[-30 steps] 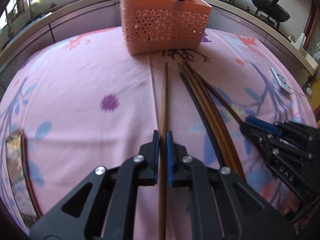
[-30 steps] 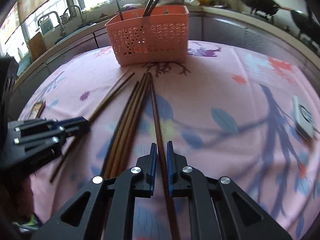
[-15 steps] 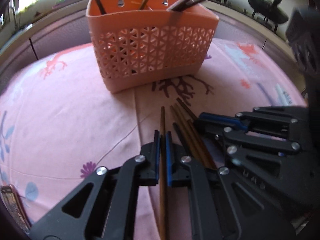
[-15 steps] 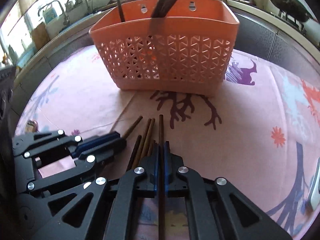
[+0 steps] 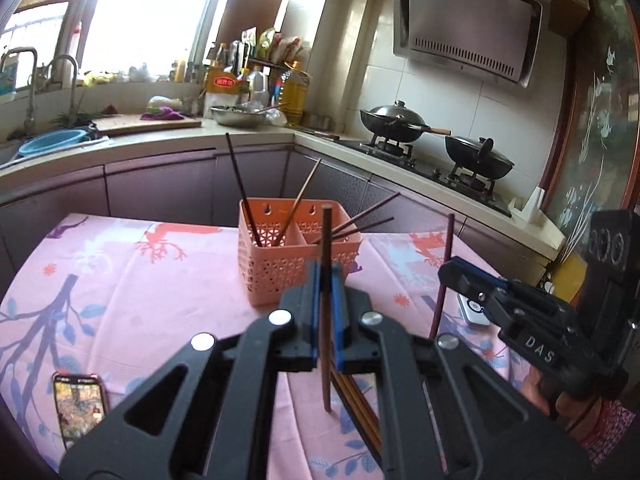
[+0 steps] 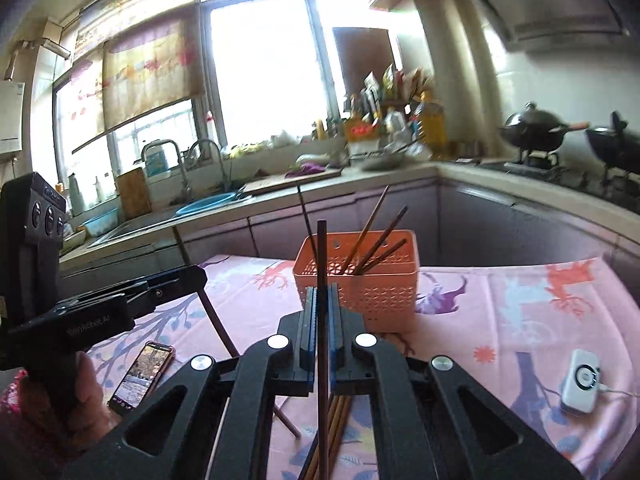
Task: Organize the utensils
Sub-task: 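Lift both chopsticks, insert them into the orange basket and open both grippers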
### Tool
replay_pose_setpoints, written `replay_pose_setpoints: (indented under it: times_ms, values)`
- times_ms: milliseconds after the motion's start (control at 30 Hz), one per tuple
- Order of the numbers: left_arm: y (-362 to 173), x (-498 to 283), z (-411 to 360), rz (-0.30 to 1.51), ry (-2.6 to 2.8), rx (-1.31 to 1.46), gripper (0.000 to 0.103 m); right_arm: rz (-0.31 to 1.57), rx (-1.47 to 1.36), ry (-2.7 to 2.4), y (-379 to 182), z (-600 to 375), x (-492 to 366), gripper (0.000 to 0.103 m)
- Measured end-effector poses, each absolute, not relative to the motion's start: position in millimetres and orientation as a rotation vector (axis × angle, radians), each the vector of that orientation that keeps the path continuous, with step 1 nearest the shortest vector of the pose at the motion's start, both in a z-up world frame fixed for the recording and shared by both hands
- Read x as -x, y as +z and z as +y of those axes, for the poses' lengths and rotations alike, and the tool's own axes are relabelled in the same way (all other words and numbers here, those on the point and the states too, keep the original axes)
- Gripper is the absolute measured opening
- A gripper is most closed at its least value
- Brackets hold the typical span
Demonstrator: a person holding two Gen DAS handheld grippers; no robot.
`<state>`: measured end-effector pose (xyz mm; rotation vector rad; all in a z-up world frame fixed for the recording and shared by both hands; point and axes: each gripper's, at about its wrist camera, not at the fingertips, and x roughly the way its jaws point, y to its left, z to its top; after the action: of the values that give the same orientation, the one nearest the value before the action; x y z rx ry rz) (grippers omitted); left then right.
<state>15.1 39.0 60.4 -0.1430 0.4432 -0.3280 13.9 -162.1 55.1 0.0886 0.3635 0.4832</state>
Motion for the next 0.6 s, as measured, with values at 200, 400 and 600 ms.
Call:
replay_pose_setpoints:
  times_ms: [200,400,600]
  values:
    - [64.9,-7.4,19.5,0.408,-0.344,0.063,0.005,0.348,-0.051,0.466,61.7,-160.9,-6.7,0.0]
    - [91.0,-27.4,38.4,0.362,-0.353,0.145,0.005,0.313,-0.075,0.488,87.9,-158.7,-25.2,0.0]
    - [134.4,-77.2,66.5,0.309,-0.313,0.239,0.005,0.239,-0.084,0.48,124.6,-135.1,-72.2,0.0]
